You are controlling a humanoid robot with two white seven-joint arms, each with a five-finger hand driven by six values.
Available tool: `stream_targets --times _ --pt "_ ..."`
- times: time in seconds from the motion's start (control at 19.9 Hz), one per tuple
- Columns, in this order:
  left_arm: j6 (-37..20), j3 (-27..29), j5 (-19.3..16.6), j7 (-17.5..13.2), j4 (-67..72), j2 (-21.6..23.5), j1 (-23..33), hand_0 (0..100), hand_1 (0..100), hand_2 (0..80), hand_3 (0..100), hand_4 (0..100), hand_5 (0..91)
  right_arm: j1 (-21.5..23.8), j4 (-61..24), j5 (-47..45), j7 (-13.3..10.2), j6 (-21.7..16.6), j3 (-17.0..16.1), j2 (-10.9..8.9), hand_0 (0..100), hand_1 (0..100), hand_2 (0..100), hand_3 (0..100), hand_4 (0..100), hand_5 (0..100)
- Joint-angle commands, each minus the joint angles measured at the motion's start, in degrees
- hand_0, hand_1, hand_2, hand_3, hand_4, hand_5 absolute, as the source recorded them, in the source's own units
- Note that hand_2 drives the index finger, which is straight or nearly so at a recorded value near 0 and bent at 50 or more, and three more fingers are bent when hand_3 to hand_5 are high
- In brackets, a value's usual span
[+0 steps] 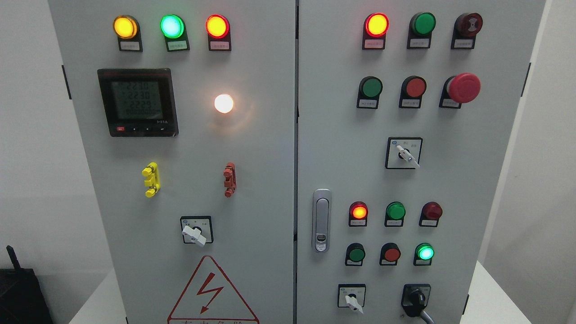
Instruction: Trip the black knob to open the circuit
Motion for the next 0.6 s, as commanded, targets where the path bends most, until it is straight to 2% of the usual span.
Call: stream_targets --times 0.0,0.55 --pt "0.0 0.0 0.0 0.0 -1.4 0.0 0.0 12 39 0.0 0 0 0.0 0.1 -0.1 0.0 0.0 0.0 -1.8 0.17 0 0 0 100 95 95" --pt "0.0 0.0 0.0 0.0 -1.4 0.0 0.0 12 39 0.0 0 0 0.0 1.2 -1.3 0.0 0.1 -0.2 -2.5 -0.18 0 0 0 100 95 95"
